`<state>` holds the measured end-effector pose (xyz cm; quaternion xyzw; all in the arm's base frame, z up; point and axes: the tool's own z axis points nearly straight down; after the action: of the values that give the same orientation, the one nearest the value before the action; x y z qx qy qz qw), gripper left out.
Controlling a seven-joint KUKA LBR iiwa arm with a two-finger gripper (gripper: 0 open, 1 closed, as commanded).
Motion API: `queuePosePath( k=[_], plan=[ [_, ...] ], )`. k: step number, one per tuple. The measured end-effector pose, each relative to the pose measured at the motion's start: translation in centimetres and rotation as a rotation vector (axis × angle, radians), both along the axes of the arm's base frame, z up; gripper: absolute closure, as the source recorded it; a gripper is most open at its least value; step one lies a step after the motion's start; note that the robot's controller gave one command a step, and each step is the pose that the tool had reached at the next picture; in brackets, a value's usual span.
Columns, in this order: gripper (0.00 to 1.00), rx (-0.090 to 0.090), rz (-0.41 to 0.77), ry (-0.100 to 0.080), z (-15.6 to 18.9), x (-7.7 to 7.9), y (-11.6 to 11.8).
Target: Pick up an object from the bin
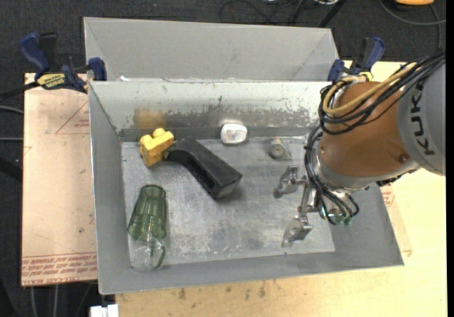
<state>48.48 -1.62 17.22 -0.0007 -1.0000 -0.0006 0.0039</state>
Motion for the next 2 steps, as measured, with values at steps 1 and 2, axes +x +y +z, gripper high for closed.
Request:
queuePosePath(
  k=[1, 2],
  plan=[
    [0.00, 0.000, 0.001, -0.008, 0.4, 0.2, 0.0],
    [0.00, -0.001, 0.049, -0.008, 1.4, 1.7, 5.5]
  ],
)
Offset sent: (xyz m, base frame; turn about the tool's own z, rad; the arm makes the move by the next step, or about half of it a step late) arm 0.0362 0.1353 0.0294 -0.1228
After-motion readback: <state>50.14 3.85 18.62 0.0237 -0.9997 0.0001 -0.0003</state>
